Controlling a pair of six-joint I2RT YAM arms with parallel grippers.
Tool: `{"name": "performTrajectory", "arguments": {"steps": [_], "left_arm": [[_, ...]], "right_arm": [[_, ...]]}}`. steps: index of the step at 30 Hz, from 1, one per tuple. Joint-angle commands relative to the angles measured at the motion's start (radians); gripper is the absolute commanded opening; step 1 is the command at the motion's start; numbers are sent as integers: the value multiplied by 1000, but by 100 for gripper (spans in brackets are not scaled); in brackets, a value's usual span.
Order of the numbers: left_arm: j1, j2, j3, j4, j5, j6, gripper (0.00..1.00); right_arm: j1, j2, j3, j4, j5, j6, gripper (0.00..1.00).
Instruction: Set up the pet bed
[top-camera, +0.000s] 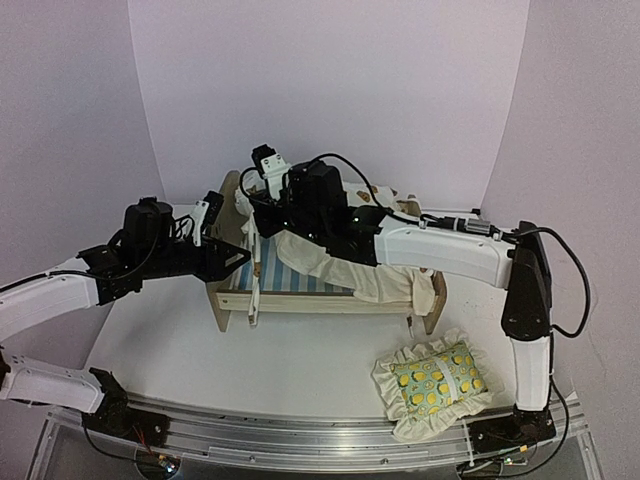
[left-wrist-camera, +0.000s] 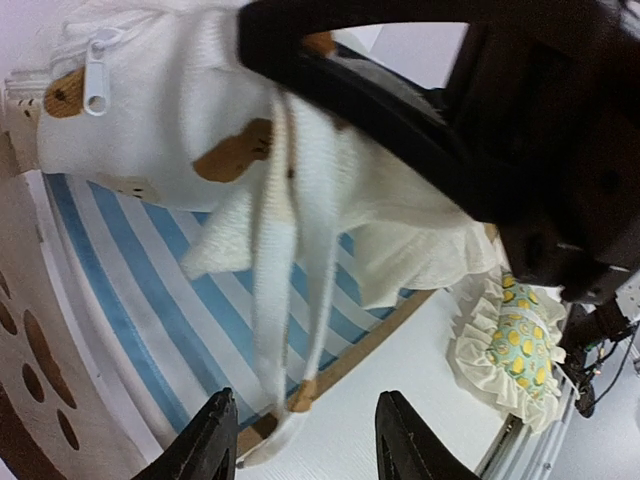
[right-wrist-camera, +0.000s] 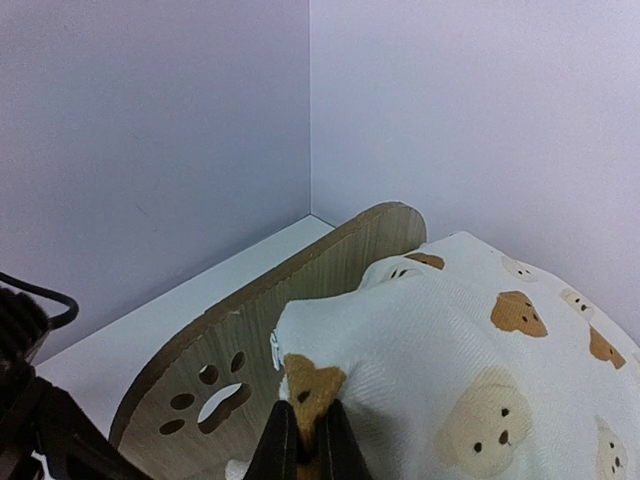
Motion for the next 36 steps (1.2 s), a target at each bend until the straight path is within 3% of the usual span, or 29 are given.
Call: {"name": "performTrajectory", "arguments": {"steps": [1,10,17,30,33,36], "left_arm": [[-5,37,50,60,-136,43,47],[-21,91,59,89,-63,63,46],[-36,141,65,126,-90,72,45],[-42,217,98,150,-157,62,31],[-55,234,108,150,-150,57,35],[-70,240,108,155,-138,53,48]], "right_arm": [[-1,-95,-20,72,-17,10,0],[-2,-100,-29,72,-24,10,0],[-2,-103,-34,72,-21,10,0],[-2,-131,-72,75,-36,56,0],[-2,-138,-77,77,-42,60,0],[-2,-139,-75,77,-43,61,0]]}}
